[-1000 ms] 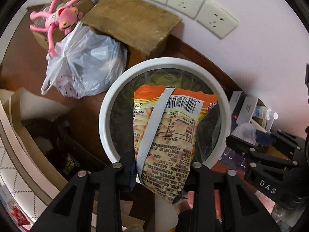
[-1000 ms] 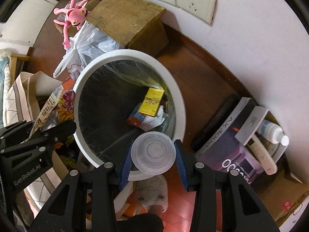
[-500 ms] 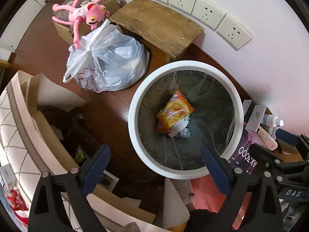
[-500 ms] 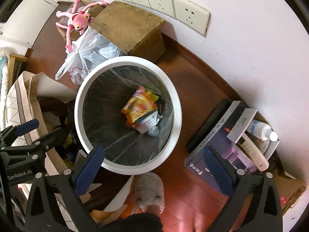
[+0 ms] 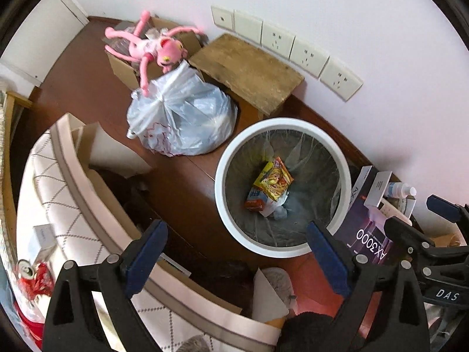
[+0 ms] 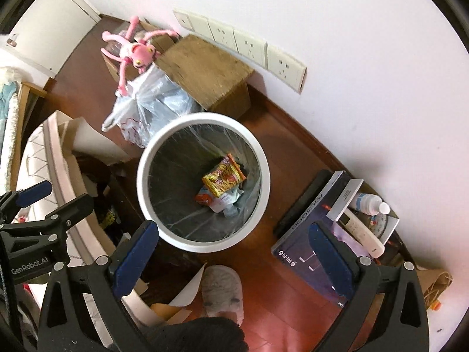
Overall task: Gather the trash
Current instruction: 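Carry the clear lid and orange bag over the white bin and release both, then move both tools back over the bed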
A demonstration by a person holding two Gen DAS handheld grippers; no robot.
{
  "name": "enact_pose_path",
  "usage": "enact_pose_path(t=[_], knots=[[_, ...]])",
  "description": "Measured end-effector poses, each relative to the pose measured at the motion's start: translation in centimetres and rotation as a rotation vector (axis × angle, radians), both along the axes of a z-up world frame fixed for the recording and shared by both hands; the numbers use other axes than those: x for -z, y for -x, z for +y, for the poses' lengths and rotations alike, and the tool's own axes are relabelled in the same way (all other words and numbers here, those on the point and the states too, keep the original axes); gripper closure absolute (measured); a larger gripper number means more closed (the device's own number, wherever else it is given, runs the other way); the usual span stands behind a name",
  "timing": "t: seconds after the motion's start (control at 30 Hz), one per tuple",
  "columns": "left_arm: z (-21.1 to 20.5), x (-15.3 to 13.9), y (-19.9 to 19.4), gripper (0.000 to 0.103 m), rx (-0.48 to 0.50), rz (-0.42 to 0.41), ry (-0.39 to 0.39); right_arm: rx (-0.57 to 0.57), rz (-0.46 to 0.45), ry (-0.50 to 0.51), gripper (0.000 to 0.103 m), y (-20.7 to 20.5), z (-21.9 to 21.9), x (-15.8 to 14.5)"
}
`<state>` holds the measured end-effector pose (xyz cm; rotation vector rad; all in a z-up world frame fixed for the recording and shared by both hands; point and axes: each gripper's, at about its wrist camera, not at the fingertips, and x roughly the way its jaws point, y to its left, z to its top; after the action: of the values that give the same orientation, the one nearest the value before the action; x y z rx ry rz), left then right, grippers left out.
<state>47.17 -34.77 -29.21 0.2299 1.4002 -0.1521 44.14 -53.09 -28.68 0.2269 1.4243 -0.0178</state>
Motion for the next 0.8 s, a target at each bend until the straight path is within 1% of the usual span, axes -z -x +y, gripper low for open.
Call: enact_pose_path(t=[0.27, 0.43, 0.47, 0.53, 0.6, 0.7, 0.73, 0.8], knots=[[1.3, -5.6, 3.2, 0.006, -0.033, -0.117, 0.037, 0.017, -0.104, -0.003, 0.0, 3.0, 0.4, -6.1], [2.5, -9.9, 5.5, 0.006, -0.069, -0.218, 0.053, 0.04, -0.177, -0.033, 0.0, 5.5, 0.9, -10.5], [3.0, -11.0, 6.1, 0.006, -0.085, -0.245, 0.055, 0.041, -0.191, -0.039, 0.0, 5.8, 1.0, -11.3], [4.1, -13.0, 6.9, 0.006, -0.122, -0.281, 0.052, 0.036, -0.238, -0.069, 0.0, 6.9, 1.7, -13.8], [5.5, -15.2, 8.0, 0.006, -0.165, -0.337, 0.05, 0.017, -0.277, -0.099, 0.0, 7.9, 3.0, -16.2], [9.2, -18.6, 10.0, 0.006, -0.259, -0.426, 0.057, -0.049, -0.321, -0.141, 0.0, 8.7, 6.2, -19.2], [10.2, -19.1, 10.4, 0.006, -0.283, -0.442, 0.06, -0.088, -0.328, -0.157, 0.0, 8.8, 8.1, -20.3], [14.2, -20.4, 11.8, 0.006, -0.369, -0.474, 0.069, -0.152, -0.323, -0.194, 0.0, 8.6, 11.3, -21.4]])
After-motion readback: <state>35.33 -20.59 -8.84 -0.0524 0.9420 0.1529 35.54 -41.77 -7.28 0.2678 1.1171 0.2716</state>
